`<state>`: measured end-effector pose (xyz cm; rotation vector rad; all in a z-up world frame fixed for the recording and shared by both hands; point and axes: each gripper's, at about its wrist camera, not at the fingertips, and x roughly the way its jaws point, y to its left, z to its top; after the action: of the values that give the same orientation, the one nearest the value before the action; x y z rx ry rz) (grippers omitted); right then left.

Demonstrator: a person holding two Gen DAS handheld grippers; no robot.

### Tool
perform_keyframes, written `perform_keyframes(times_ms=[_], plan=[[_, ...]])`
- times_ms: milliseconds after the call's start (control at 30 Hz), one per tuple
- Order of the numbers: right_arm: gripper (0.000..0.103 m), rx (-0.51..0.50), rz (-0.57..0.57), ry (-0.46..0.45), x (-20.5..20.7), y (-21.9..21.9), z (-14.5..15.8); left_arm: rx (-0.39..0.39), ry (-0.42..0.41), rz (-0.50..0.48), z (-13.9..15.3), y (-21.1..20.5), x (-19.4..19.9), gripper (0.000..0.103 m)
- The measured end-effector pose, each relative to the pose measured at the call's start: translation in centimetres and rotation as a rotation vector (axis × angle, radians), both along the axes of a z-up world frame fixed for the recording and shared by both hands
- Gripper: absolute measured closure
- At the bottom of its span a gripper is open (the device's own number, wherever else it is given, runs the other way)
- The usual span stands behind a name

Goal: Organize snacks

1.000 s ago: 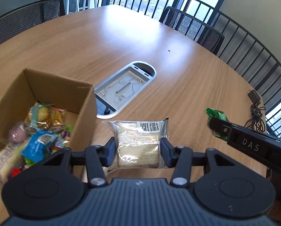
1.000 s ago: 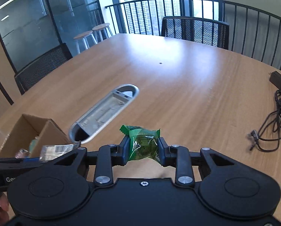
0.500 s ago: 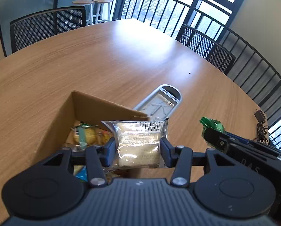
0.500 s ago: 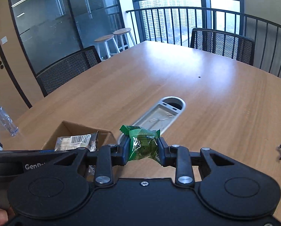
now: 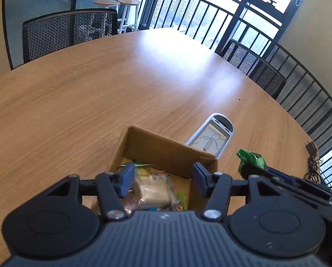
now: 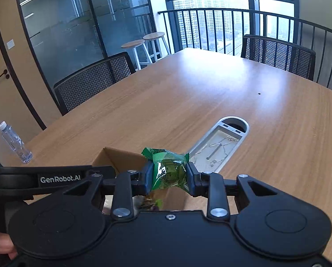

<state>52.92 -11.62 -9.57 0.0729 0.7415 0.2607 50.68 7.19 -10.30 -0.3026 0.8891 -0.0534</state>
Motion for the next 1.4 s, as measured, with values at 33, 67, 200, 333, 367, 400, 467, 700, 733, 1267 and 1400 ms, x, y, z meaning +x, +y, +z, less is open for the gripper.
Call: perform_keyframes(times_ms=[33, 67, 200, 333, 367, 400, 467, 700, 733, 1267, 1400], plan=[[0.073, 0.000, 0.001, 0.000, 0.1, 0.3, 0.0, -0.003, -0.003, 0.001, 0.1, 0.5, 0.0, 0.043], [0.073, 0.001, 0.001, 0.000, 0.3, 0.7, 0.0, -0.004, -0.005, 0.004, 0.3, 1.0, -0.1, 0.042], [0.071, 0.001, 0.008, 0.005, 0.6, 1.9, 0.2, -0.007, -0.007, 0.017, 0.8, 2.9, -0.5, 0.039], [0.049, 0.004, -0.013, -0.002, 0.6, 2.6, 0.7, -0.015, -0.005, 0.032, 1.2, 4.5, -1.0, 0.031], [0.048, 0.002, -0.015, -0.003, 0.5, 2.6, 0.9, -0.015, -0.004, 0.036, 1.2, 4.7, -1.0, 0.028], [0.048, -0.003, -0.014, -0.003, 0.3, 2.8, 1.1, -0.016, -0.004, 0.038, 1.3, 5.0, -1.2, 0.026], [0.048, -0.007, -0.014, -0.007, -0.3, 2.7, 1.7, -0.018, -0.003, 0.038, 1.6, 5.6, -1.6, 0.024], [0.045, 0.002, -0.025, -0.022, -3.2, 0.7, 3.9, -0.018, -0.006, 0.023, 3.0, 5.1, -3.8, 0.014], [0.042, 0.002, -0.025, -0.022, -3.7, 0.4, 4.2, -0.018, -0.008, 0.018, 3.2, 4.9, -4.2, 0.013], [0.003, 0.011, -0.017, -0.060, -14.3, -3.5, 7.0, 0.029, -0.073, 0.005, 6.9, 1.2, -13.7, 0.000], [0.000, 0.007, -0.054, -0.056, -16.5, -4.8, 7.8, 0.041, -0.082, -0.004, 7.9, 0.7, -16.1, 0.000]])
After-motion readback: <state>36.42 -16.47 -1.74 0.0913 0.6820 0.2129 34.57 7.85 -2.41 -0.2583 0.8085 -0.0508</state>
